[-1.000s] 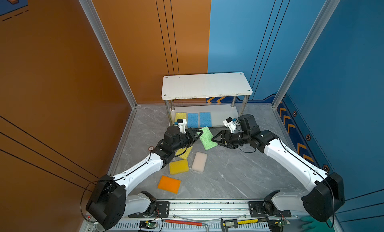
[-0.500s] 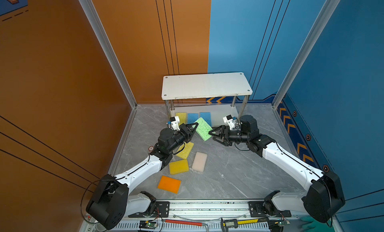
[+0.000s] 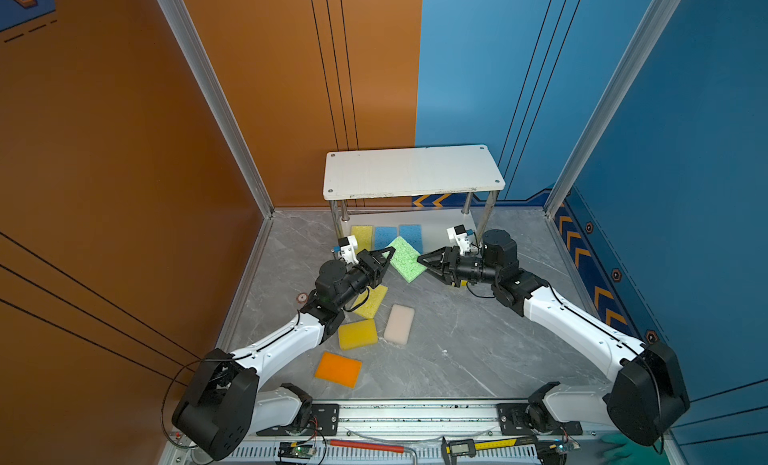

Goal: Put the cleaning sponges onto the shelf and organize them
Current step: 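Grasp the green sponge's edge with the left gripper while the right gripper holds it, then open the left gripper and carry the green sponge with the right gripper to the shelf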

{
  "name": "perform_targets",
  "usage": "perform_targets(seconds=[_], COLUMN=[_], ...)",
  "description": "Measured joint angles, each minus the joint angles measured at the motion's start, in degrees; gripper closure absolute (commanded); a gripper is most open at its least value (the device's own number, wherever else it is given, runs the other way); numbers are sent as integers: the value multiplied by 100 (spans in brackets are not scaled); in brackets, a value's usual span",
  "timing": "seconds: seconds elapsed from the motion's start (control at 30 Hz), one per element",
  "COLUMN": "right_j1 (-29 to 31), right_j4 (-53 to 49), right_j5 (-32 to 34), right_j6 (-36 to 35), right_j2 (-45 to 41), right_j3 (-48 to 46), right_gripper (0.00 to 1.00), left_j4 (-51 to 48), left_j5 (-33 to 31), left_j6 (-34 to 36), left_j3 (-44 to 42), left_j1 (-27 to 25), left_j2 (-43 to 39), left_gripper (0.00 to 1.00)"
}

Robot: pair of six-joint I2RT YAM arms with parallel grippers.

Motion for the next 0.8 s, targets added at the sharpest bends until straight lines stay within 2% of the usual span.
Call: perform_targets(seconds=[0.3,0.37,0.4,0.5,0.57,0.6,0.67,0.8], right_j1=[-46,-57,-55,-66,-107,-144,-256,-437], right_j4=[0,0,2,7,11,13,-50,-382], right_j5=[4,26,46,131,269,356,610,1346], right_j6=[28,28,28,31,31,31,26,-48], right_j2=[-120,-162,-186,-247,-315,-367,-514,-761], right_j3=[-205,-219,-236,-299,-372,-426,-544,-579], right_gripper=[81,81,81,81,81,81,81,81], left_j4=[4,4,4,17,50,37,-151,-1325], left_j5=[-129,-155,-157,-164,-153,-142,-94,0], left_j6=[2,2,4,24,-15,-13,22,315], left_j3=[0,0,0,-20,-103,-146,-247,-264], left_j1=[-181,-201,-208,-210,-166,-140,-22,284], left_j2=[4,13,17,17,9,-2,-92,-756], left_gripper=[95,90,84,44,27,22,2,2])
